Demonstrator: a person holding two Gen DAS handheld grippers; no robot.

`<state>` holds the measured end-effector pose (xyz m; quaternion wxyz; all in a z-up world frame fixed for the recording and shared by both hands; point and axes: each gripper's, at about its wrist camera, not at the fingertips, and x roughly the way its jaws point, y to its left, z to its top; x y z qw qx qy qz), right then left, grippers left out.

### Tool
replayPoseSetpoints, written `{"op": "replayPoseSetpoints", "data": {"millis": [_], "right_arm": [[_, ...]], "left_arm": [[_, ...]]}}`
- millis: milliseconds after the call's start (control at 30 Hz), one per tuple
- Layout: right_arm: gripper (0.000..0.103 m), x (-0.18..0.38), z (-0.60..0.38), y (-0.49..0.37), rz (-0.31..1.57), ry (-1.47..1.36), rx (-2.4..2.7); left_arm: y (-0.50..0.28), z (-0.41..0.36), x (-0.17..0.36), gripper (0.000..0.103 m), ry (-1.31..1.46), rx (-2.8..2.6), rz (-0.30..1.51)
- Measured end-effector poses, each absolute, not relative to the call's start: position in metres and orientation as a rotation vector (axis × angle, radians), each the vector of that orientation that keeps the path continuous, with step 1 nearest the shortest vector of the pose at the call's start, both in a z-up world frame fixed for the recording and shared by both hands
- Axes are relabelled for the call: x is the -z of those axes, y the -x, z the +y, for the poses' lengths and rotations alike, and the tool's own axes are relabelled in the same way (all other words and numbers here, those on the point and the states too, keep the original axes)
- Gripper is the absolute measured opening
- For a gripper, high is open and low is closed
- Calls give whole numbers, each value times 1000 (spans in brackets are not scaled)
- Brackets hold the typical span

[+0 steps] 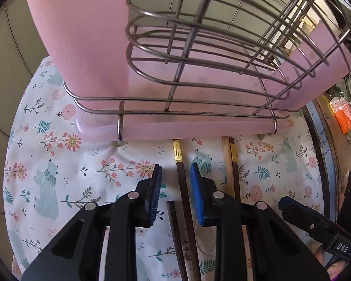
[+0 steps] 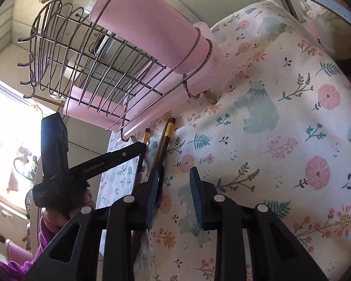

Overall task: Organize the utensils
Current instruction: 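Lower both tools toward the chopsticks lying in front of the holder, then grasp a dark gold-tipped chopstick with left tool while right tool grasps another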

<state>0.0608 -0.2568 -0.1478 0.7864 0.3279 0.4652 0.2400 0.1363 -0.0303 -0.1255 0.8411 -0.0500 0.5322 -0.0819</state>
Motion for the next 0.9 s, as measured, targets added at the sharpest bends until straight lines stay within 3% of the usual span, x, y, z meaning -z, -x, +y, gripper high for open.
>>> {"op": "replayPoseSetpoints", "data": {"millis": [133, 200, 633, 900], "right_arm": [[27, 150, -257, -64, 1015, -753, -542], [27, 150, -256, -66, 1021, -771, -558], [26, 147, -234, -90, 1076, -835, -618], [21, 159, -218, -114, 1127, -816, -564]], "left_arm": [[-140, -34, 126, 17, 97, 169, 1118], [-141, -35, 126, 7, 89, 169, 1117], [-108, 3, 107, 5, 263, 205, 1067], [-78, 45, 117, 5, 325, 147, 1054]]}}
